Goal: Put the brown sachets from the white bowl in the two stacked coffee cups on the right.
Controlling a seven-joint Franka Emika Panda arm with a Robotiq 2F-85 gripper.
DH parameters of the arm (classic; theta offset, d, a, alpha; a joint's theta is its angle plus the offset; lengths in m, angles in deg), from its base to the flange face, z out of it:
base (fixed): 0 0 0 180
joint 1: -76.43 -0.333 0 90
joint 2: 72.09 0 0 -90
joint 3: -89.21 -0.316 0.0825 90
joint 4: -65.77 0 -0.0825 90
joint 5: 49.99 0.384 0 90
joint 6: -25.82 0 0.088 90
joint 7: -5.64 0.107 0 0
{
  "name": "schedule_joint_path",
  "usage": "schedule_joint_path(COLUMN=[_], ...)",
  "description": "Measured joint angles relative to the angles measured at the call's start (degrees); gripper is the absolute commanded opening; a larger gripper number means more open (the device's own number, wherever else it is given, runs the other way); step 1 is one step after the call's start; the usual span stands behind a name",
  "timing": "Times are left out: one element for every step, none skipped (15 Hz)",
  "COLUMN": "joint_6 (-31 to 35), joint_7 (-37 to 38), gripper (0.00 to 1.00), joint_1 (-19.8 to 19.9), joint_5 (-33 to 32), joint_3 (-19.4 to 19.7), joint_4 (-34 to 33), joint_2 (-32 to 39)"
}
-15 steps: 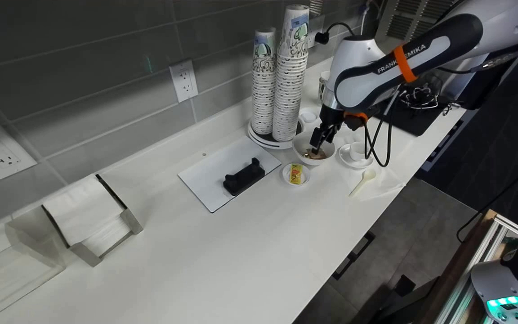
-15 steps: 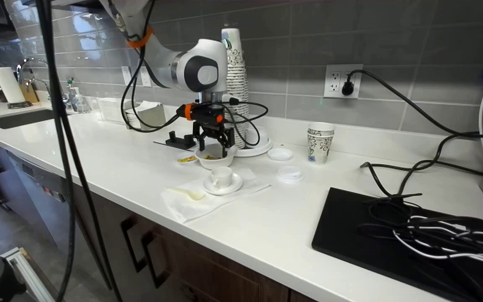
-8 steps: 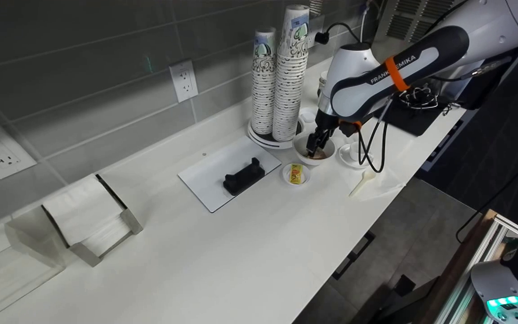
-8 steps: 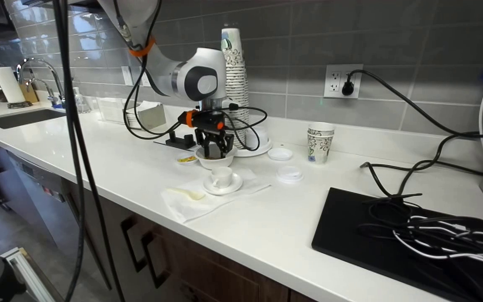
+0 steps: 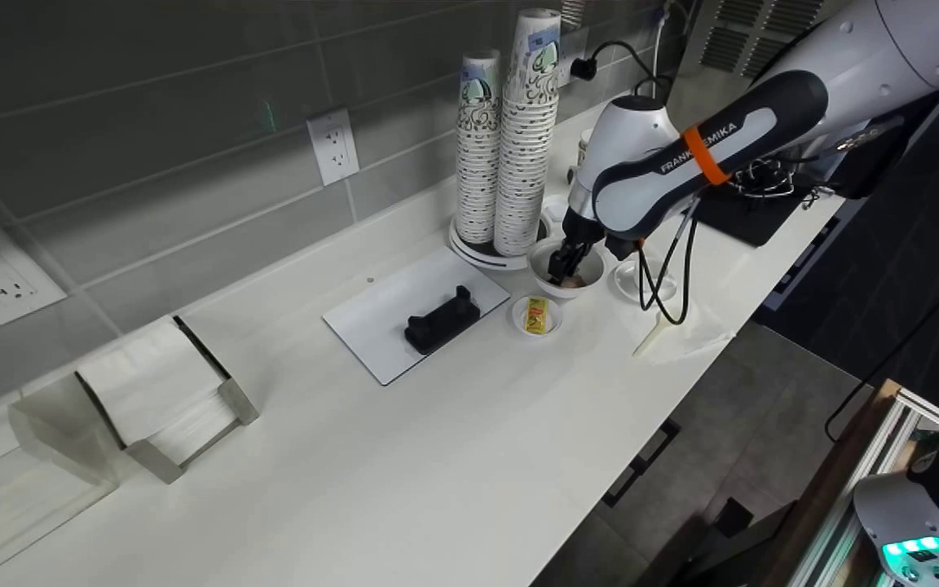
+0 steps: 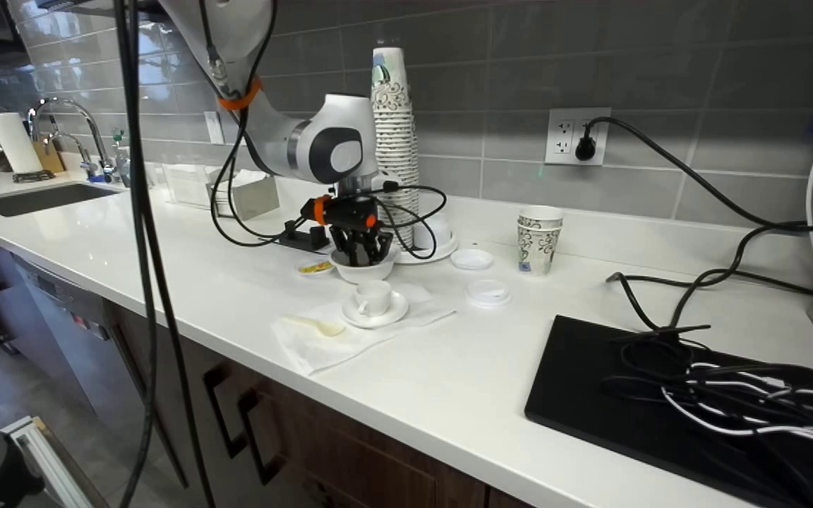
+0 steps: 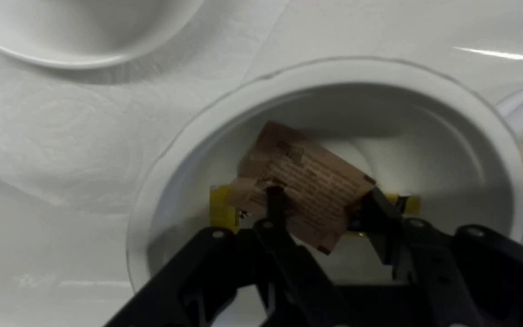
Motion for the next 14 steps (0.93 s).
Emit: schedule_joint_path(joint_6=[0.1,0.2,0.2,0.2,0.2,0.2,0.2,0.2,0.2,0.2,0.2,0.3,0.3,0.3], joint_7=[0.0,0.0,0.0,0.0,0.0,0.0,0.0,0.0,0.0,0.1,0.1,0.2,0.2,0.3], gripper=[0.09,0.03,0.00,0.00,0.00,0.03,0.03,0.02,0.02,0.02,0.02,0.02,0.02,0.02], joint_1=[-0.1,-0.3,-0.4,-0.4,-0.4,-0.4,-0.4,-0.4,-0.4,-0.4,-0.4,-0.4,-0.4,-0.3], joint_5=[-0.2,-0.3,-0.5,-0.5,-0.6,-0.6,-0.6,-0.6,-0.6,-0.6,-0.7,-0.8,-0.8,-0.8], joint_3=[0.0,0.0,0.0,0.0,0.0,0.0,0.0,0.0,0.0,0.0,0.1,0.2,0.4,0.5], joint_4=[0.0,-0.1,-0.2,-0.2,-0.2,-0.2,-0.2,-0.2,-0.2,-0.2,-0.1,0.0,0.1,0.3], joint_2=[0.0,0.0,0.0,0.0,0.0,-0.1,-0.1,-0.2,-0.4,-0.8,-1.5,-2.4,-3.6,-4.9])
